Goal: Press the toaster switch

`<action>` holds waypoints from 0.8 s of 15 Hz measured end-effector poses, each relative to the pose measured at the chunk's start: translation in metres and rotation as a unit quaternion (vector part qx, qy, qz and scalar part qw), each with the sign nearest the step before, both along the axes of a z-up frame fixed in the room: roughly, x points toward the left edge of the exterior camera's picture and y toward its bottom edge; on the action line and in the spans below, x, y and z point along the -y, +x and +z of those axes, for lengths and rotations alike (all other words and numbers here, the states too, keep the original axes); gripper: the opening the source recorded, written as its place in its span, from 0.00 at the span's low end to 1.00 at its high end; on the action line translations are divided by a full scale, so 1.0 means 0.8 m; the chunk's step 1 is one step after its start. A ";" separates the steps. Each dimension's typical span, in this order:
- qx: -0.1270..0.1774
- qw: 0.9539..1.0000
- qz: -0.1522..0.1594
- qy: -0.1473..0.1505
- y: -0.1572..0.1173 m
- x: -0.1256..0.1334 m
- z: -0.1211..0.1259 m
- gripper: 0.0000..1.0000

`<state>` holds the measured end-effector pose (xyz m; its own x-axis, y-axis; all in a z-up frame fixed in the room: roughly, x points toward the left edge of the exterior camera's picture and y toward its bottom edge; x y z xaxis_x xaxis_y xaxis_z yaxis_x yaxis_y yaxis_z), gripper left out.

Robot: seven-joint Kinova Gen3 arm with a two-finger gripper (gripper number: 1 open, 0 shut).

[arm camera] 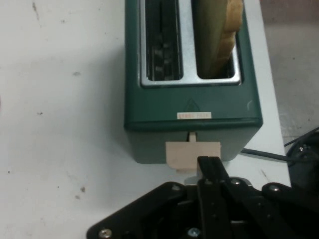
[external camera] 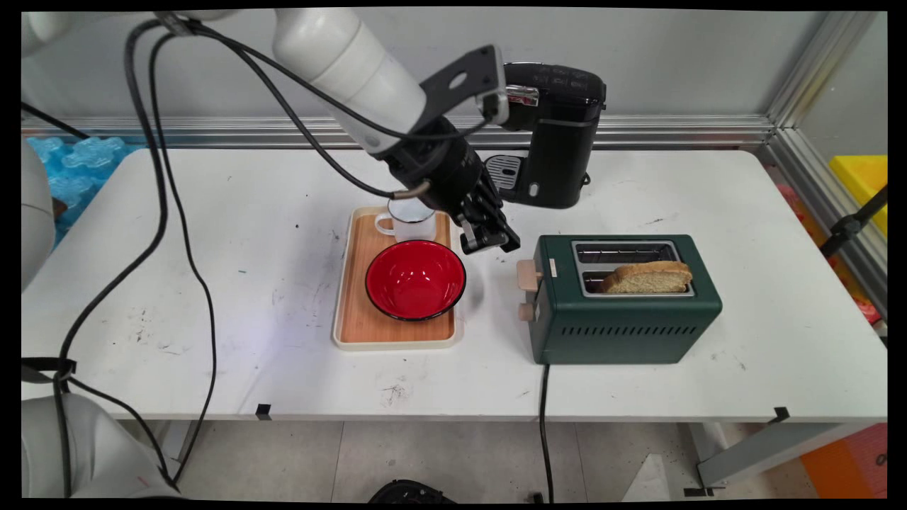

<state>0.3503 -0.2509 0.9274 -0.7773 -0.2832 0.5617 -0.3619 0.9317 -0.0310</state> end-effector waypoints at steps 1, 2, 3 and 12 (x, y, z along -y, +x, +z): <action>0.002 1.000 0.001 0.000 -0.003 0.002 -0.004 0.00; 0.005 1.000 0.003 0.000 -0.006 0.004 -0.008 0.00; 0.007 1.000 0.004 0.001 -0.010 0.006 -0.013 0.00; 0.013 1.000 0.018 0.007 -0.041 0.018 -0.049 0.00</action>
